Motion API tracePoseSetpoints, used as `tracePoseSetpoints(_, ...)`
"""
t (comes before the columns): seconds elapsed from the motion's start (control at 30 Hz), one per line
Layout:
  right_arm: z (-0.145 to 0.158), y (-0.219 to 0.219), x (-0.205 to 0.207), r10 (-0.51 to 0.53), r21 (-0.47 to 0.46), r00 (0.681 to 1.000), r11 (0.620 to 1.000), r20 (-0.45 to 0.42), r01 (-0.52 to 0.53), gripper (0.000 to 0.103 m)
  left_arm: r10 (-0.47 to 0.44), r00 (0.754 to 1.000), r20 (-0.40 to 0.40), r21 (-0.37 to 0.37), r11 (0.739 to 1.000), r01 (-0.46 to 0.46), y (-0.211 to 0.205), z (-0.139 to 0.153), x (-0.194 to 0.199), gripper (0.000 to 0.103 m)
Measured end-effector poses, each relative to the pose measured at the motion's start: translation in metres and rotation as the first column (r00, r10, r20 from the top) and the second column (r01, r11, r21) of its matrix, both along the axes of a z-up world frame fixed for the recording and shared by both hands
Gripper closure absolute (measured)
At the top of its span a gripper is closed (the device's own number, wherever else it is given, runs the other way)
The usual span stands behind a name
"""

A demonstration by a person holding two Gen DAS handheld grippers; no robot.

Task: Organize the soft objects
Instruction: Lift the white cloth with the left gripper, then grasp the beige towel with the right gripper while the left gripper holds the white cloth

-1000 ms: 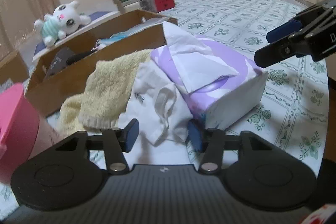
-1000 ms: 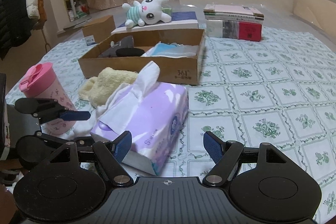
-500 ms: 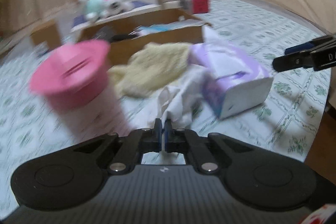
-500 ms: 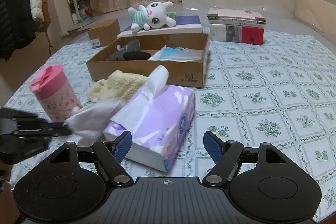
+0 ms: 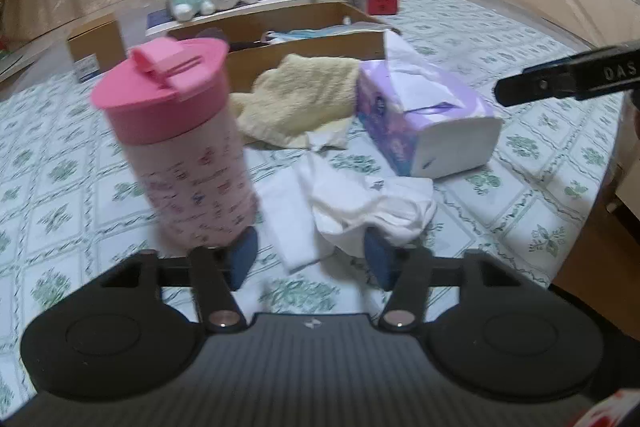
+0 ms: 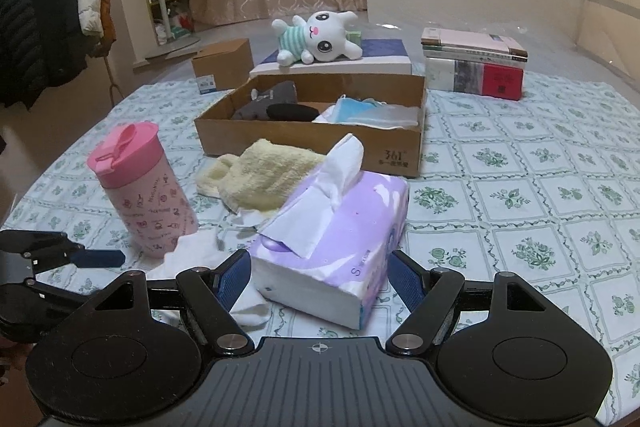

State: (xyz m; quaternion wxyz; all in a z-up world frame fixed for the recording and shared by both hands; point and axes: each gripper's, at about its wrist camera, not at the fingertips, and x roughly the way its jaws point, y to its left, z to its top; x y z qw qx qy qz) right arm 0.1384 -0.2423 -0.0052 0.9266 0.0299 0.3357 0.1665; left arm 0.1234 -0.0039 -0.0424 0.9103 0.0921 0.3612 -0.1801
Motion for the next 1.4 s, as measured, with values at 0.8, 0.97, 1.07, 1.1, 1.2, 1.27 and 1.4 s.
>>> tracePoseSetpoints(0.8, -0.012, -0.012, 0.007, -0.020, 0.004, 0.999, 1.000, -0.025, 0.020, 0.028, 0.053, 0.990, -0.130, -0.023, 0.998, -0.057, -0.036, -0.033, 0.039, 0.076)
tracePoseSetpoints(0.97, -0.007, -0.010, 0.004, -0.004, 0.009, 1.000, 1.000, -0.014, 0.004, 0.028, 0.038, 0.988, -0.152, 0.013, 0.999, -0.036, -0.020, -0.027, 0.030, 0.089)
tracePoseSetpoints(1.07, -0.005, -0.007, 0.001, 0.010, 0.005, 1.000, 1.000, -0.009, -0.009, 0.028, 0.031, 0.988, -0.150, 0.034, 0.999, -0.026, -0.011, -0.021, 0.020, 0.090)
tracePoseSetpoints(1.1, -0.004, -0.005, 0.000, 0.015, 0.003, 1.000, 1.000, -0.009, -0.015, 0.028, 0.029, 0.989, -0.146, 0.036, 0.999, -0.024, -0.008, -0.019, 0.016, 0.090)
tracePoseSetpoints(1.2, -0.001, 0.001, -0.001, 0.047, -0.018, 0.999, 0.999, -0.005, -0.047, 0.028, 0.014, 0.991, -0.132, 0.043, 0.999, -0.009, 0.002, -0.009, 0.005, 0.090)
tracePoseSetpoints(1.27, 0.002, 0.005, 0.000, 0.079, -0.043, 0.997, 0.996, 0.008, -0.079, 0.028, 0.007, 0.992, -0.128, 0.048, 0.999, -0.001, 0.012, -0.002, -0.001, 0.090)
tracePoseSetpoints(1.4, 0.012, 0.016, 0.009, 0.165, -0.102, 0.986, 0.982, 0.027, -0.161, 0.028, -0.006, 0.994, -0.108, 0.077, 0.997, 0.014, 0.030, 0.014, -0.009, 0.090)
